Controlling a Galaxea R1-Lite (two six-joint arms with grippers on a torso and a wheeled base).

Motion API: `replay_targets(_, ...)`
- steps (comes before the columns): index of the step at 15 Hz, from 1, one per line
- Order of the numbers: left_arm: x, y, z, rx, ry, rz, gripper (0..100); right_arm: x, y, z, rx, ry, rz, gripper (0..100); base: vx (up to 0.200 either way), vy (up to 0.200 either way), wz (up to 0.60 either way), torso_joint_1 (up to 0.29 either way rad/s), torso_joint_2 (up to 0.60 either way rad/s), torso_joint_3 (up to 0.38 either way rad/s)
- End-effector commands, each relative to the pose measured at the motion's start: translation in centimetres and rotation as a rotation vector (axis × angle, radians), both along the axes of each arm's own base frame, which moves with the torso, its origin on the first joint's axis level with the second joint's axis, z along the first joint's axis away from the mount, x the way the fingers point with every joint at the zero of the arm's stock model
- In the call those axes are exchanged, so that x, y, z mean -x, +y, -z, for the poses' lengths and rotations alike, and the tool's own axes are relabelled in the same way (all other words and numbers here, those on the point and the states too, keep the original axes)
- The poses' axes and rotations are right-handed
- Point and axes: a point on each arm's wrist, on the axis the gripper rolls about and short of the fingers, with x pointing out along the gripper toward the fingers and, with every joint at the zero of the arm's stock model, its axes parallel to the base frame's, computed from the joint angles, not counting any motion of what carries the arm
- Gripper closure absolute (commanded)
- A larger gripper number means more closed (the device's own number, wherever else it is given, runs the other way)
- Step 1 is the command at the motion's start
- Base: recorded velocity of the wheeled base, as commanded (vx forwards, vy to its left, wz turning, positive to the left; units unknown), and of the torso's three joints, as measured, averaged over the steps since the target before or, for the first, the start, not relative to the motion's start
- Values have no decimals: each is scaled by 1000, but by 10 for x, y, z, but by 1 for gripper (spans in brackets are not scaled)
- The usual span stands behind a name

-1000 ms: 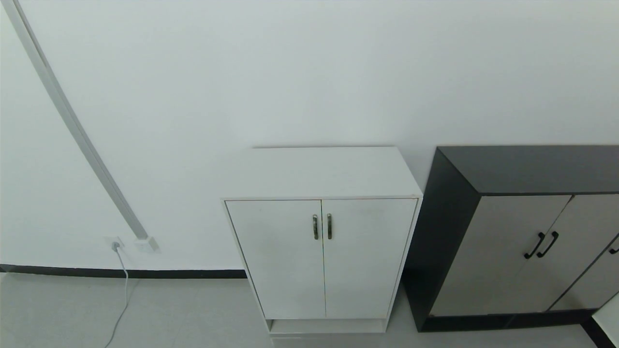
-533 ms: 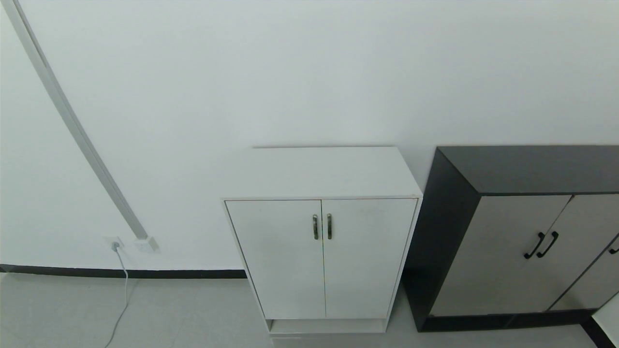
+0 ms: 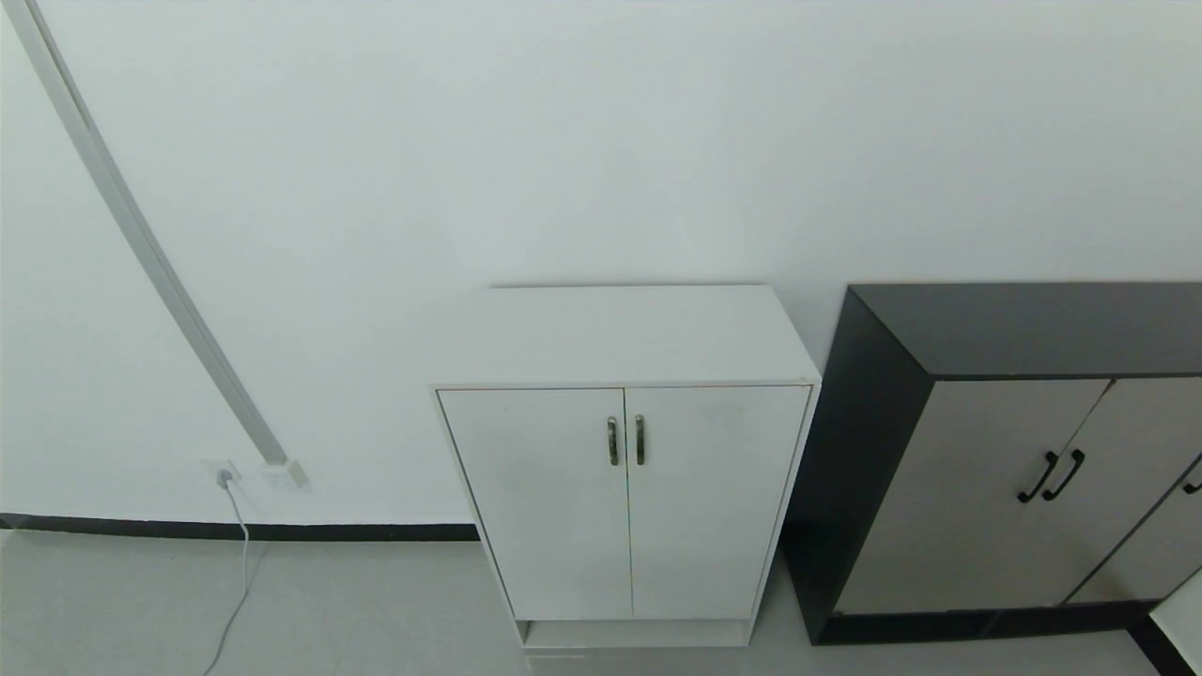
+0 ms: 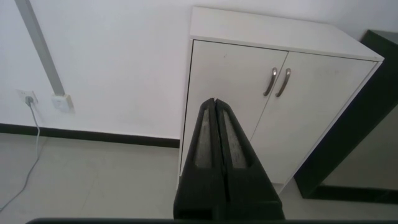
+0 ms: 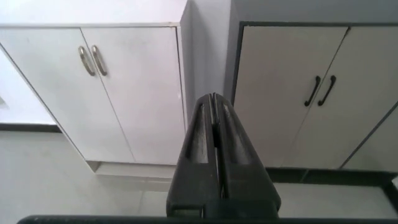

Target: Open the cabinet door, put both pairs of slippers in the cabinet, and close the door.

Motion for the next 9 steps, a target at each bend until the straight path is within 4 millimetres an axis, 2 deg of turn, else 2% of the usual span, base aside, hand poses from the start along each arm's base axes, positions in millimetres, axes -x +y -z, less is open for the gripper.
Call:
replay_targets(1,0,0,0,0,0,0,100,0,0,0,-8,-4,7,100,0,0,0,0,0,0)
replay_targets(9,0,0,0,0,0,-2,100,0,-1,0,-2,-5,35,100,0,0,0,0,0,0)
